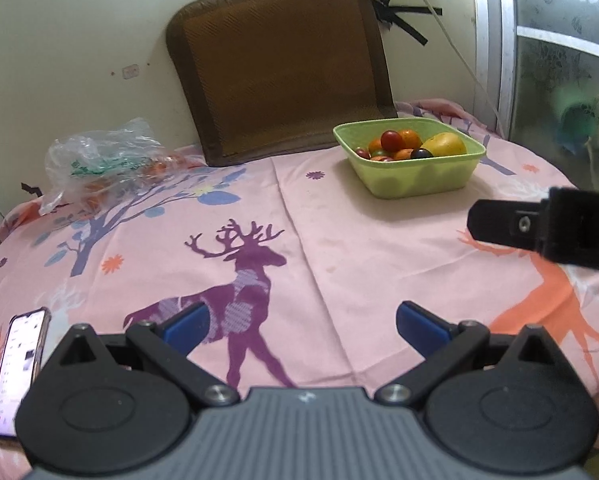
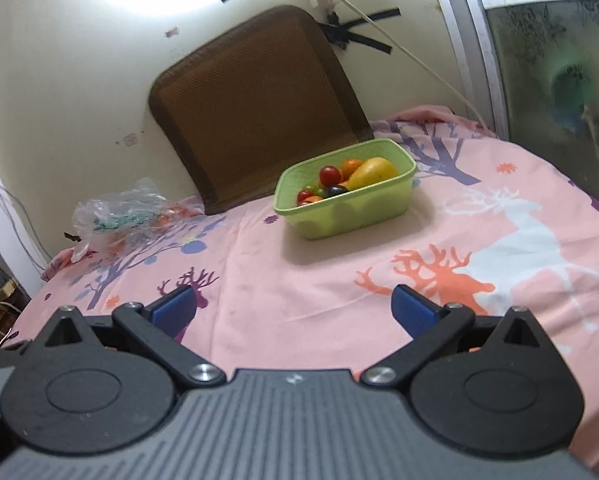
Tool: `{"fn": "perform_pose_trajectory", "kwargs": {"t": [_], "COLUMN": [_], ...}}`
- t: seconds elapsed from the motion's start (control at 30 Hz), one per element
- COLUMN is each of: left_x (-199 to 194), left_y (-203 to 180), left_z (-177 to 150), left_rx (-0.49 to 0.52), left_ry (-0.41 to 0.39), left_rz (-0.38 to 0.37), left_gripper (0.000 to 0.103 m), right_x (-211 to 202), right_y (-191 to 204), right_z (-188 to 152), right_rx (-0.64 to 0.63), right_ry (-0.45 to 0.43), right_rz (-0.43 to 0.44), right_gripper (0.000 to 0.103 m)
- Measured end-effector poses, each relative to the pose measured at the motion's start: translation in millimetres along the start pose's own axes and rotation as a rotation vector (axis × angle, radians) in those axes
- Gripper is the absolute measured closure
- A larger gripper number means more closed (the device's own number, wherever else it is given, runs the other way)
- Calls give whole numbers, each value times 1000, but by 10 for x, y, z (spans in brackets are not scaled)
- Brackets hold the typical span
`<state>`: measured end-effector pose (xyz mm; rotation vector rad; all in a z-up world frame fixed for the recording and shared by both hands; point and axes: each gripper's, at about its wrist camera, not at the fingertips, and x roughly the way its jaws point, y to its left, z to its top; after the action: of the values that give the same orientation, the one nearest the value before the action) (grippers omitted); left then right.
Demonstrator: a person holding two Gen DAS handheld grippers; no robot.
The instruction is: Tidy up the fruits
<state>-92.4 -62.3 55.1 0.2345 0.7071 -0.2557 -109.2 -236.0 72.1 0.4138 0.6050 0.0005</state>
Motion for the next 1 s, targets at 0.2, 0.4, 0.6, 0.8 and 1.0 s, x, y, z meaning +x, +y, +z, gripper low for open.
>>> {"fn": "perform_pose_trajectory", "kwargs": {"t": [0.2,0.4,0.6,0.8,1.0], "left_x": [375,748,981,1123,1129], "left_y": [-148,-370,-494,-563,-529], "left_z": [244,547,810,907,935], "left_rx": [11,61,73,83,90], "left_ry": [78,123,142,172,204], "left_rz": [-8,1,-3,-16,-35], "left_gripper": [0,0,0,0,0], "right_x": [283,562,802,987,1087], "right_y": [-281,-552,-707,-701,-675], "right_z": [246,548,691,772,828], "right_rx": [52,26,-9,-44,-51], "right_ry": [108,162,253,355,424], "right_rz": [-9,-53,-42,-27,-35], "right_gripper": [0,0,0,0,0]}}
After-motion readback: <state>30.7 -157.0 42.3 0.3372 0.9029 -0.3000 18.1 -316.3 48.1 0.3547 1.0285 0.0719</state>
